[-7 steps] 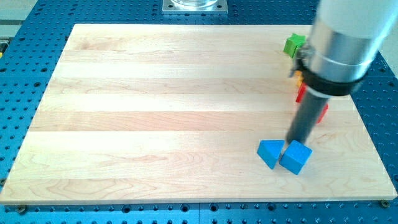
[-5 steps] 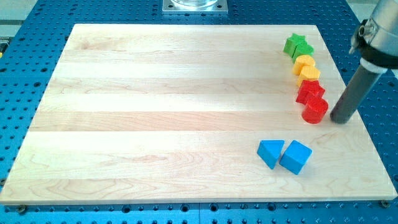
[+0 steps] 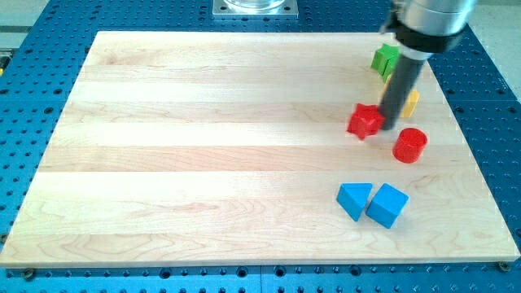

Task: Slide the red blocks diagonally top right to the blue cube

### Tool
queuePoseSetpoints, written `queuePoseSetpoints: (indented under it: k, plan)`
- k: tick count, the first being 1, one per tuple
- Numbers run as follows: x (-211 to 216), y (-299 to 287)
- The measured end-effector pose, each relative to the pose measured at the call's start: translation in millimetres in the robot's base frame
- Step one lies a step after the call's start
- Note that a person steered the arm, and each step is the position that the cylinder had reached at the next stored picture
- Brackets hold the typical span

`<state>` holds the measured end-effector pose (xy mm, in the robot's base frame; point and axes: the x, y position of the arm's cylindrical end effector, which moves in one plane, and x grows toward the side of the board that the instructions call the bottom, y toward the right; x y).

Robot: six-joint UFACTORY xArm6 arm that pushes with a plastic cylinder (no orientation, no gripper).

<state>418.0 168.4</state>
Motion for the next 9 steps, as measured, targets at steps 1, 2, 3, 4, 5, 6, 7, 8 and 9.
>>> queuePoseSetpoints:
  k: [1,2,3,4,5,6,7,8,9]
  plan:
    - [3.7,-53.2]
    - [12.1,2.7]
    - [12.5,75.7]
    - [41.3,124.5]
    - [46.7,70.8]
    - [50.1,11.5]
    - [88.2,27.0]
    - [75.8,-19.9]
    - [59.0,-25.7]
